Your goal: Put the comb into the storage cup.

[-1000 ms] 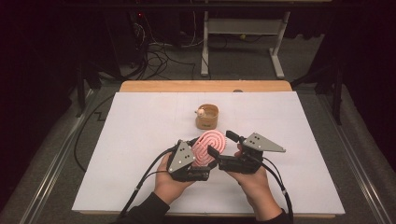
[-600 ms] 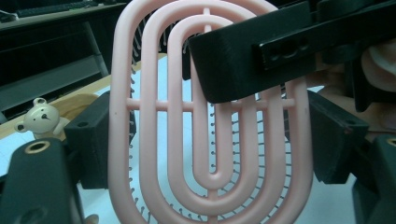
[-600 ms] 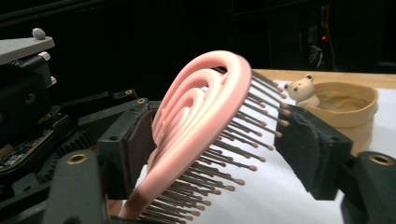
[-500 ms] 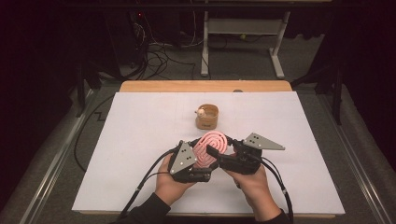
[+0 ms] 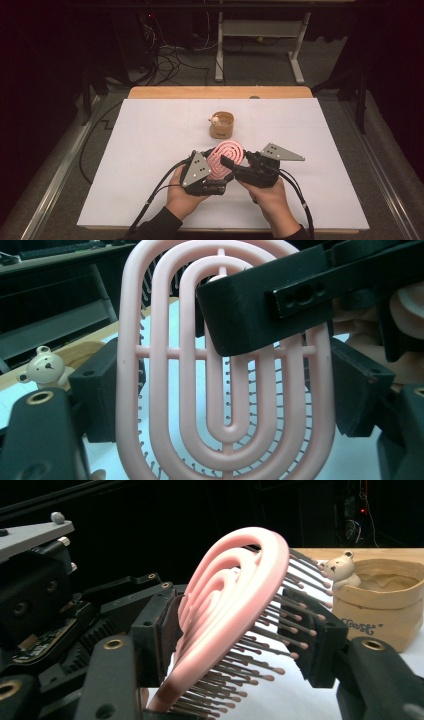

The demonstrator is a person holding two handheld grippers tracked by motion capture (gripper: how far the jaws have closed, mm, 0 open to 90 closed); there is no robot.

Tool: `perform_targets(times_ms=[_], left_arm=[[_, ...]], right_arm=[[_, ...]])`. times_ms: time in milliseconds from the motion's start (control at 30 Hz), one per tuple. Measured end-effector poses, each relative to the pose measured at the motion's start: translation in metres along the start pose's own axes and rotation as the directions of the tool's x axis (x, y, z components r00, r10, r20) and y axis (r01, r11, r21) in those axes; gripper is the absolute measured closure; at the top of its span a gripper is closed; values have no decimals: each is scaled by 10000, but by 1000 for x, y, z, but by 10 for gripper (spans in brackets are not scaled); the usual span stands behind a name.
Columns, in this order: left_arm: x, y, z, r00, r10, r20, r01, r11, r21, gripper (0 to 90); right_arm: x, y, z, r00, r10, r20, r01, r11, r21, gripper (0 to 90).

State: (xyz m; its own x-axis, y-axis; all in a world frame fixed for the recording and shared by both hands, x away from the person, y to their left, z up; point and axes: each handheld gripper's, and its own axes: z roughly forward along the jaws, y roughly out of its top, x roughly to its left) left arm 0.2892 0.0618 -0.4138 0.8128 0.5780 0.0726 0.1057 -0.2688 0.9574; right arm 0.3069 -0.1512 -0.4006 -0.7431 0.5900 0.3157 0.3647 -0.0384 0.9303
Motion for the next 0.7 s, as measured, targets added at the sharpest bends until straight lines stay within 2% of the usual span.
perform_targets(times_ms=[700], left_arm=[[0, -2, 1, 9999, 130, -79, -130, 9999, 85, 184]], right_arm=[[-1, 1, -2, 9993, 354, -130, -352, 9993, 145, 483]])
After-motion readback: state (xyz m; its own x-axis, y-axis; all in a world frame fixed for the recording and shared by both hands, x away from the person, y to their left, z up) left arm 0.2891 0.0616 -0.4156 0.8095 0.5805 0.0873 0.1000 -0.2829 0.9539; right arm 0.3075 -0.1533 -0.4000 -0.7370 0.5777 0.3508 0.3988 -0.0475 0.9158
